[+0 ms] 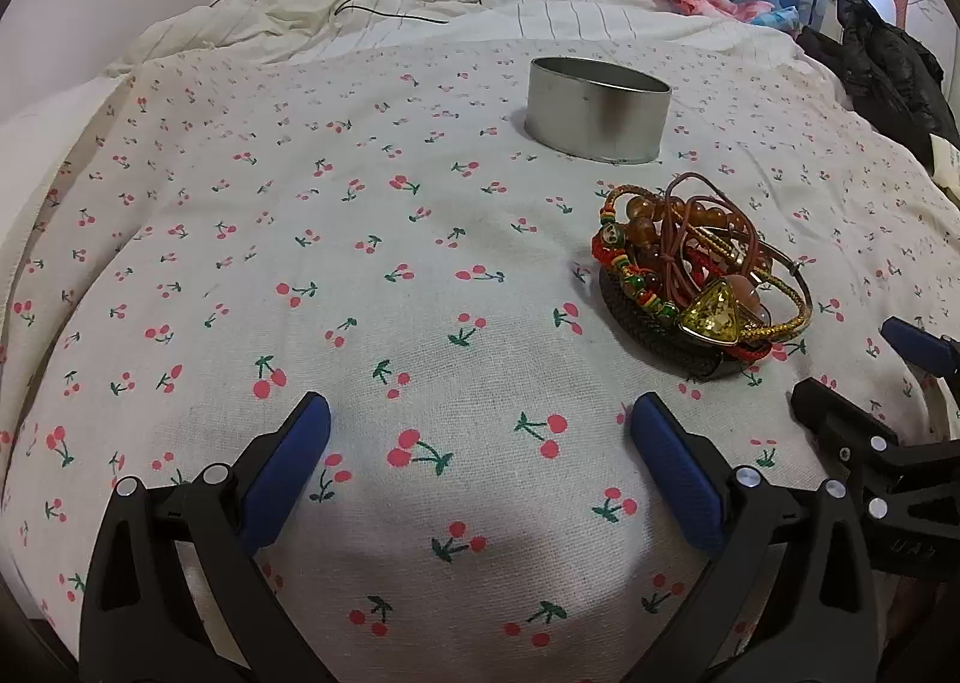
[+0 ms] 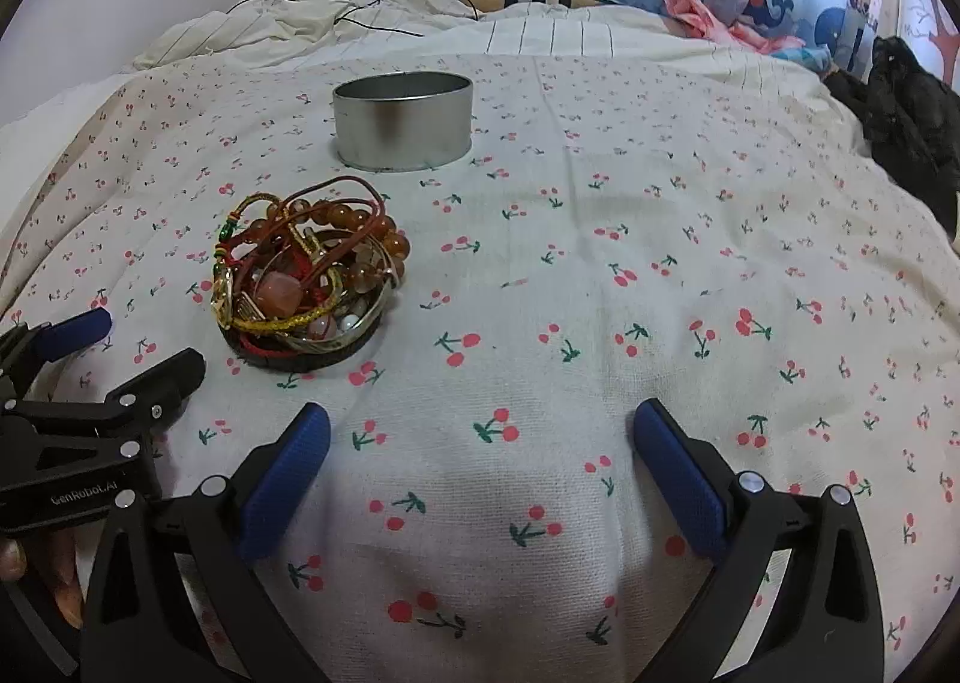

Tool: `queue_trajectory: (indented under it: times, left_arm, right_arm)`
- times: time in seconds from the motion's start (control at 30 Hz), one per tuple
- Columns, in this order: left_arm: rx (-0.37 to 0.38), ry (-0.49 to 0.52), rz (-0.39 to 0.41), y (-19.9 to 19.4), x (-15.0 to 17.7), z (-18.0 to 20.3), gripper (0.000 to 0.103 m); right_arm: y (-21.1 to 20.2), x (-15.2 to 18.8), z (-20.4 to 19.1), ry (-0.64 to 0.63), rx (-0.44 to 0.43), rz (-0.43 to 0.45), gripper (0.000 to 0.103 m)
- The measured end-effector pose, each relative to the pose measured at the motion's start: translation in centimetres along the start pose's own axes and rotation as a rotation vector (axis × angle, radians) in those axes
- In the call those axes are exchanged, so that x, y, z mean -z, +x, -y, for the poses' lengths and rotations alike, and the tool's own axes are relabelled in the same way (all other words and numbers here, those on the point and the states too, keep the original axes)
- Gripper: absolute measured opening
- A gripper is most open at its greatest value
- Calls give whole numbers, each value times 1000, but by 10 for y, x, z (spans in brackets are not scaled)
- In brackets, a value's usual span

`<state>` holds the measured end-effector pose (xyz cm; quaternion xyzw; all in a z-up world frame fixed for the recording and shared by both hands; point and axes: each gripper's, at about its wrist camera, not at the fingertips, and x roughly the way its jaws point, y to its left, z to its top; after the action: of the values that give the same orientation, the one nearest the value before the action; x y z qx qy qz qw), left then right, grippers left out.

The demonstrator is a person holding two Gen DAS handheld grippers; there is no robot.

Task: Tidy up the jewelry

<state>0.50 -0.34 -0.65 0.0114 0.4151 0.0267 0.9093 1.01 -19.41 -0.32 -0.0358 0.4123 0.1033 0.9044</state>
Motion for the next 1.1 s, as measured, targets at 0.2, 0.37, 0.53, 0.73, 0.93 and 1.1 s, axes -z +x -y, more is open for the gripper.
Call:
queue_trajectory:
  times: [0.2,0.37,0.53,0.73,0.93,1.1]
  left_arm:
    - [-11,7,7,0,1,2,97]
    - [-21,9,12,-1,1,4,97]
    - [-22,11,13,-2,1,4,97]
    - [-34,14,17,-3,1,5,97]
    - [-44,17,21,-4,2,6,97]
    - [-52,20,25,-4,2,6,97]
  right_arm:
    - [1,1,-2,-19,17,-1,97]
    - [0,2,-3,-23,21,5,97]
    - [0,2,-3,-23,21,5,97]
    - [-1,2,-2,-22,20,6,97]
    - [-1,1,-3,-21,18,6,97]
    - [-2,1,-2,-18,14,10,97]
